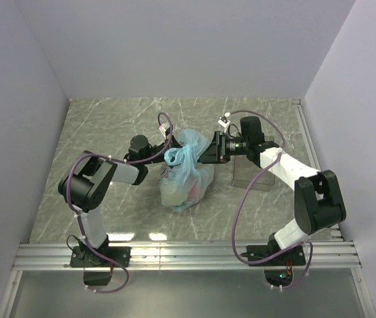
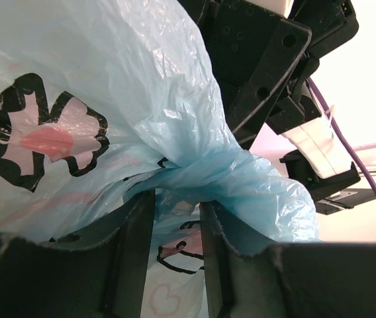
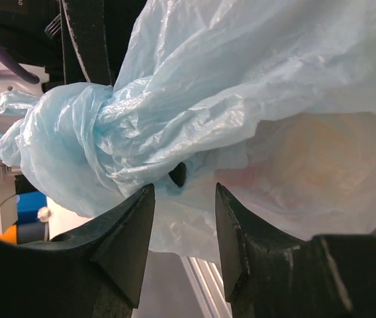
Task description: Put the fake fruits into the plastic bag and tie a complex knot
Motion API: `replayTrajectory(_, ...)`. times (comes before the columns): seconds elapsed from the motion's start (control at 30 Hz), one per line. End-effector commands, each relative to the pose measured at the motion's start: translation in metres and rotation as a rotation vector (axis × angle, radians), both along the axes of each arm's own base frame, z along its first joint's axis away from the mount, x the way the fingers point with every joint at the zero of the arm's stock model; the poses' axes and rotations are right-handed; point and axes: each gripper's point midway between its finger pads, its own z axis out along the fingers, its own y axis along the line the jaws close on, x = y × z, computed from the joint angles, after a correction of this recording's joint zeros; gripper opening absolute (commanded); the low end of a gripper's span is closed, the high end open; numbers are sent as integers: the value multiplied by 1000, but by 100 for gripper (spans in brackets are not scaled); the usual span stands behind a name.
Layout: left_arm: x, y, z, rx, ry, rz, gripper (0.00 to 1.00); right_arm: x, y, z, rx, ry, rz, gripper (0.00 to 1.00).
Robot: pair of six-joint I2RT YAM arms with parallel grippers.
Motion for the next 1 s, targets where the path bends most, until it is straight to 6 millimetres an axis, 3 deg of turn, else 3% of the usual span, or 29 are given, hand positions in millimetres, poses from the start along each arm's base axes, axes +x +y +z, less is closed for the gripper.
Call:
replayTrajectory(0.0,4,-2,20,-49,-79,6,39,3,11,11,28,-30,21,50)
replayTrajectory(0.23,3,-2,22,-60,-85,6,40,2,21,7,17,-23,34,52)
replayTrajectory(0.53,2,-3,19,-51,-76,5,41,11,28,19,68,-43,20,47)
replayTrajectory(0.67,1,-3,20,-51,-79,3,41,10,28,20,71,-45,32,29)
replayTrajectory(0.7,2,-3,21,-51,-82,4,41,10,28,20,67,-44,35,19)
replayTrajectory(0.8,8,5,22,-36,-103,28,41,5,26,18,41,-52,59,0)
replayTrajectory(0.97,29,35,4,72,-131,113,43,0,22,16,15,-83,88,0)
